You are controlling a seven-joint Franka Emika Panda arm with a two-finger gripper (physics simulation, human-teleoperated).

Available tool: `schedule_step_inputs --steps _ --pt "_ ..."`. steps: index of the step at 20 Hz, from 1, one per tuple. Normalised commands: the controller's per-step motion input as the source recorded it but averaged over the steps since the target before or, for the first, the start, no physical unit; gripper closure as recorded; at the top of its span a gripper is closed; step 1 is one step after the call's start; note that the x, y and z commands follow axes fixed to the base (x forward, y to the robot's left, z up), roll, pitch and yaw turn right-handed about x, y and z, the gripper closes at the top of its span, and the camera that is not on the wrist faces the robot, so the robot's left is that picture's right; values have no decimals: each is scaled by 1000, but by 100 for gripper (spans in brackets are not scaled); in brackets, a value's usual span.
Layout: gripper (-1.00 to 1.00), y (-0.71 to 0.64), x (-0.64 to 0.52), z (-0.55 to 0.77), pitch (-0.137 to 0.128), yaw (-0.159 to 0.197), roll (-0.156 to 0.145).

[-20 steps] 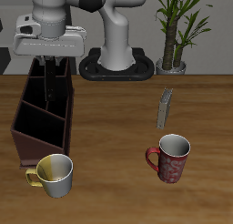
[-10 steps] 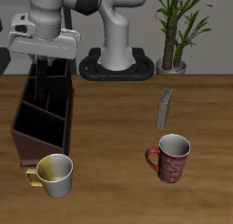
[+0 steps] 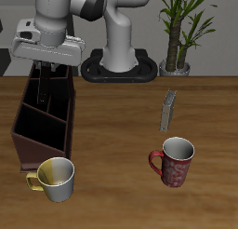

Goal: Place the black book into the right desk caddy's back compartment

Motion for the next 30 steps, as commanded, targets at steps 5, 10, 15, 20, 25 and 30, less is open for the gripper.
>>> schedule_step_inputs --steps 5,10,15,20,25,30 --pt "100 -119 -136 -18 -5 -48 -75" --pt "100 34 -129 -103 6 3 -17" --pt "100 -20 40 -82 9 11 -6" --pt "100 -102 51 -71 7 1 -18" --pt "100 -91 9 -76 7 -12 -10" --pt "100 -53 52 -169 24 -9 -10"
